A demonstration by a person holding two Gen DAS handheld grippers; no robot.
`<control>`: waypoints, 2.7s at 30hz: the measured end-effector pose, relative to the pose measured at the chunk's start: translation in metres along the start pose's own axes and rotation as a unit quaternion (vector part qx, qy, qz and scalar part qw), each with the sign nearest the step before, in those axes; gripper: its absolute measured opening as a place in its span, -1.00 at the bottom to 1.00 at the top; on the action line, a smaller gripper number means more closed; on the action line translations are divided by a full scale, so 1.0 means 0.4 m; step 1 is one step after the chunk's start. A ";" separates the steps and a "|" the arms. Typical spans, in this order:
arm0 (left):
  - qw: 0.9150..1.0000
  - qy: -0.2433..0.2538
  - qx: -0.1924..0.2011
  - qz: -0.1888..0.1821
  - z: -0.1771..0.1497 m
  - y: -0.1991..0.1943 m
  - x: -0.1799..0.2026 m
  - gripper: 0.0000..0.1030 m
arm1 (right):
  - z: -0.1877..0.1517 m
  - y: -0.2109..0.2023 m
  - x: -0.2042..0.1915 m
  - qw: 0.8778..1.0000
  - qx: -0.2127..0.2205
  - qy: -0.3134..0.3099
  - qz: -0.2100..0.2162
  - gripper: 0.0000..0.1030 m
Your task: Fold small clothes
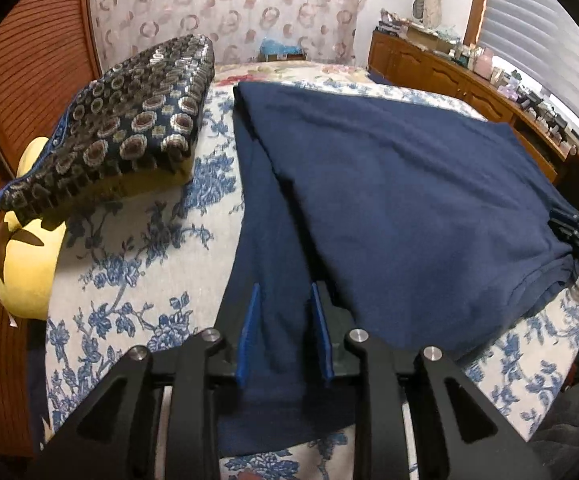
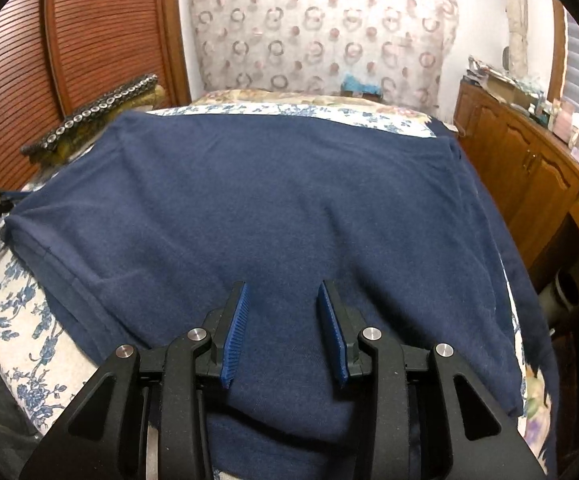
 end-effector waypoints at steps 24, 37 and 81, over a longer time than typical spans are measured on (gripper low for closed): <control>0.999 -0.037 0.018 0.009 -0.014 -0.056 -0.089 -0.49 | -0.011 -0.008 0.018 1.000 0.014 0.011 0.010 -0.30; 0.985 -0.086 -0.004 -0.150 0.012 0.000 -0.035 -0.34 | -0.010 -0.012 0.018 1.000 0.015 0.014 0.013 -0.30; 0.987 -0.007 0.058 -0.150 0.119 -0.036 0.105 -0.87 | -0.005 -0.020 0.048 0.999 -0.001 0.020 0.030 -0.29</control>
Point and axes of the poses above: each gripper's, at about its wrist camera, not at the fingertips, and y roughly the way its jaws point, x to its right, z to its top, the point moved 5 cm from there along y, roughly the way its jaws point, and after that the axes turned 14 degrees about -z, right-handed, at the moved point
